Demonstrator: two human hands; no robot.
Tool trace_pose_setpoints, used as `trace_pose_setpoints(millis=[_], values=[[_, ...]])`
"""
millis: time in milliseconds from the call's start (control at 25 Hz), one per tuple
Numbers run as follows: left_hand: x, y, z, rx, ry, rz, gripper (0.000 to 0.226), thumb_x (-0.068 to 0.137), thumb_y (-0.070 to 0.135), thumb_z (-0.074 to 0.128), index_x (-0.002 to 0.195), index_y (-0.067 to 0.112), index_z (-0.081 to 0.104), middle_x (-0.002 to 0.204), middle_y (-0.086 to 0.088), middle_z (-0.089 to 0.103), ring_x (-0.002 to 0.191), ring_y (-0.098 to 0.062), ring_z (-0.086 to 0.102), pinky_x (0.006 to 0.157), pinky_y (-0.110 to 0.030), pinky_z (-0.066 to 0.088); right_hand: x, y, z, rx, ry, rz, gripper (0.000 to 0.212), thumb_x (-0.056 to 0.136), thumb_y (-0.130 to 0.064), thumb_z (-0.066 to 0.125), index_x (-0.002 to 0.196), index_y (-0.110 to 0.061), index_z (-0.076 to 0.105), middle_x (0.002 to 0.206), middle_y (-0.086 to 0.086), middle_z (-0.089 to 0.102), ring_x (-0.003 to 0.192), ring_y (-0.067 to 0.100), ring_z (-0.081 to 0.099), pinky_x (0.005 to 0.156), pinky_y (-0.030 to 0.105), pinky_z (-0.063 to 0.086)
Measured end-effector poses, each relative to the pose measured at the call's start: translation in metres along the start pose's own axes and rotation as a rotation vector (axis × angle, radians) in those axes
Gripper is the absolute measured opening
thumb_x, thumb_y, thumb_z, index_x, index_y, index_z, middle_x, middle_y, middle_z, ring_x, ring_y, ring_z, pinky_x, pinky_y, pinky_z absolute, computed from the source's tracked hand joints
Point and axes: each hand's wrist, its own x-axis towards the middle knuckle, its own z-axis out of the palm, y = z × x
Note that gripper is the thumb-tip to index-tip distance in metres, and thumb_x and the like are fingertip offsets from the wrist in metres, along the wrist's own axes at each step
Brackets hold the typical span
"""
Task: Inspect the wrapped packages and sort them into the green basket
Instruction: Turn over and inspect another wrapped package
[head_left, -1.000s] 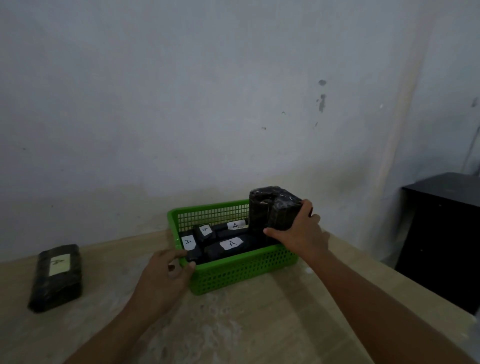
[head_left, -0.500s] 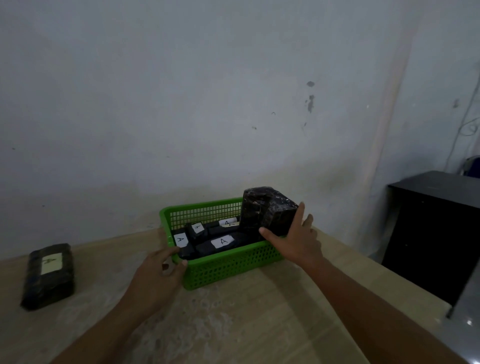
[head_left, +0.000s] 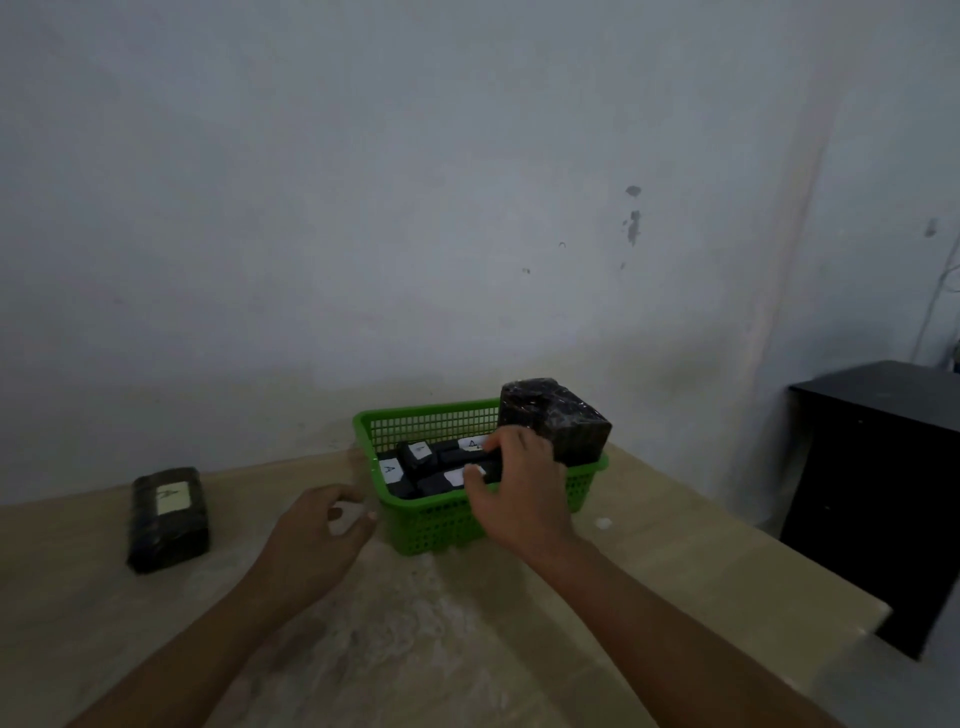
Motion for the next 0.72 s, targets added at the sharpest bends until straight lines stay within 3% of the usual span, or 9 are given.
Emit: trace_pose_setpoints(millis=[200,320,480,720], values=[[-0.028,-0.02,-0.047,0.069,0.022,-0.061,0.031,0.091,0.035,0.059,0.118,0.02,0.058,0.132,0.0,0.052,0.119,-0.017,0.053,0.085,-0.021,0.037,-0.014,-0.06,0.035,0.08,-0.252,-0.115,0.025,0.087,-0.039,0.058,0.1,-0.019,0.055,0.108,0.001,0.055,0.106,0.021,0.05,0.085,0.036,0.046],[-0.042,-0.046,-0.083,0.112,0.077,-0.108,0.033,0.091,0.035,0.058,0.119,0.018,0.058,0.129,-0.003,0.056,0.118,-0.017,0.054,0.089,-0.022,0.038,-0.024,-0.101,0.058,0.146,-0.362,-0.141,0.027,0.087,-0.039,0.06,0.102,-0.017,0.058,0.112,0.003,0.058,0.106,0.021,0.053,0.087,0.035,0.047],[-0.05,-0.092,-0.123,0.153,0.118,-0.221,0.035,0.091,0.035,0.058,0.121,0.018,0.058,0.13,-0.003,0.054,0.116,-0.018,0.054,0.092,-0.024,0.04,-0.035,-0.15,0.094,0.205,-0.486,-0.163,0.021,0.087,-0.041,0.061,0.097,-0.023,0.055,0.112,0.0,0.058,0.097,0.016,0.053,0.077,0.028,0.041],[-0.045,-0.151,-0.143,0.14,0.159,-0.3,0.032,0.092,0.033,0.056,0.122,0.02,0.055,0.133,-0.002,0.052,0.118,-0.016,0.051,0.091,-0.024,0.039,-0.033,-0.191,0.166,0.31,-0.646,-0.013,0.048,0.084,-0.044,0.066,0.121,-0.018,0.049,0.125,0.004,0.056,0.098,0.014,0.05,0.081,0.026,0.044]])
